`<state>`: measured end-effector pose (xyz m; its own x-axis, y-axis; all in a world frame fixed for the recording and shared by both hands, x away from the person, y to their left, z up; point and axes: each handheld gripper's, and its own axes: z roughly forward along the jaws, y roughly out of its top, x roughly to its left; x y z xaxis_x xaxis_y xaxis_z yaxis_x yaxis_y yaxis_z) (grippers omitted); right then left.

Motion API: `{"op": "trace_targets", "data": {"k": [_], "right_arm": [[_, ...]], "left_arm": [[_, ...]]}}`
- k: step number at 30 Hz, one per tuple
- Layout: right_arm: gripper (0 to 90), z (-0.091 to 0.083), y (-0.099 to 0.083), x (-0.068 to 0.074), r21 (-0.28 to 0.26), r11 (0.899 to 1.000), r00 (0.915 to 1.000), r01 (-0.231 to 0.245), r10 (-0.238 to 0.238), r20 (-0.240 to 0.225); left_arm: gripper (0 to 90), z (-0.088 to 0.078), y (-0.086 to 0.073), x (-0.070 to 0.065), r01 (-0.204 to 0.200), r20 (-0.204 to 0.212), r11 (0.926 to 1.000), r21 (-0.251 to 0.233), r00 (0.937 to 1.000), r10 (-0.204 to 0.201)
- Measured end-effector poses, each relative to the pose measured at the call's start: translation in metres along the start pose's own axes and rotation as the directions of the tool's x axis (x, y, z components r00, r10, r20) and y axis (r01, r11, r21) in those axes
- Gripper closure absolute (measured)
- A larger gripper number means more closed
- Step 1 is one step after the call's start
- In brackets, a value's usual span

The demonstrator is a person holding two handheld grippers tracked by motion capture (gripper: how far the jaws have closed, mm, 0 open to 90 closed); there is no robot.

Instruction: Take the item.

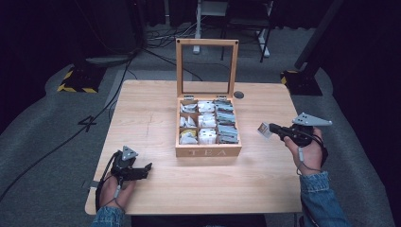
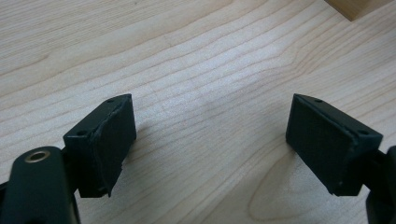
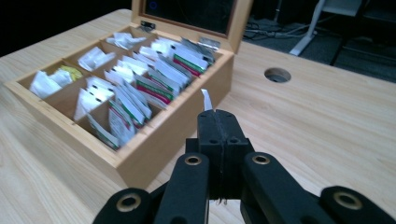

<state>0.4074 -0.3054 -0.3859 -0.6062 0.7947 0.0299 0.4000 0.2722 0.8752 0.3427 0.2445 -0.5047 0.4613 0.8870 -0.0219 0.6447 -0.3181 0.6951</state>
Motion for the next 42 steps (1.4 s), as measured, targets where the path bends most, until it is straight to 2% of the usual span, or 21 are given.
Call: {"op": "trace_targets", "data": {"k": [8,15,24,39,42], "right_arm": [[90.0,0.013,-0.017,-0.015,0.05,0.998,0.9987,-0.048,0.047,0.018],[90.0,0.023,-0.029,-0.023,0.089,0.994,0.9975,-0.067,0.065,0.029],[90.0,0.036,-0.038,-0.024,0.147,0.986,0.9965,-0.083,0.082,0.014],[88.6,0.042,-0.047,-0.031,0.192,0.973,0.9913,-0.132,0.129,0.026],[84.7,0.042,-0.048,-0.033,0.191,0.971,0.9895,-0.144,0.141,0.03]], "left_arm": [[16.5,0.0,0.0,0.0,0.004,0.002,1.0,-0.002,1.0,-0.004],[16.5,0.0,0.0,0.0,0.0,0.0,1.0,0.0,1.0,0.0],[16.5,0.0,0.0,0.0,0.0,0.0,1.0,-0.001,1.0,0.0],[16.5,0.0,0.0,0.0,0.001,0.0,1.0,-0.001,1.0,-0.001],[16.5,0.0,0.0,0.0,0.0,0.0,1.0,-0.001,1.0,0.0]]}}
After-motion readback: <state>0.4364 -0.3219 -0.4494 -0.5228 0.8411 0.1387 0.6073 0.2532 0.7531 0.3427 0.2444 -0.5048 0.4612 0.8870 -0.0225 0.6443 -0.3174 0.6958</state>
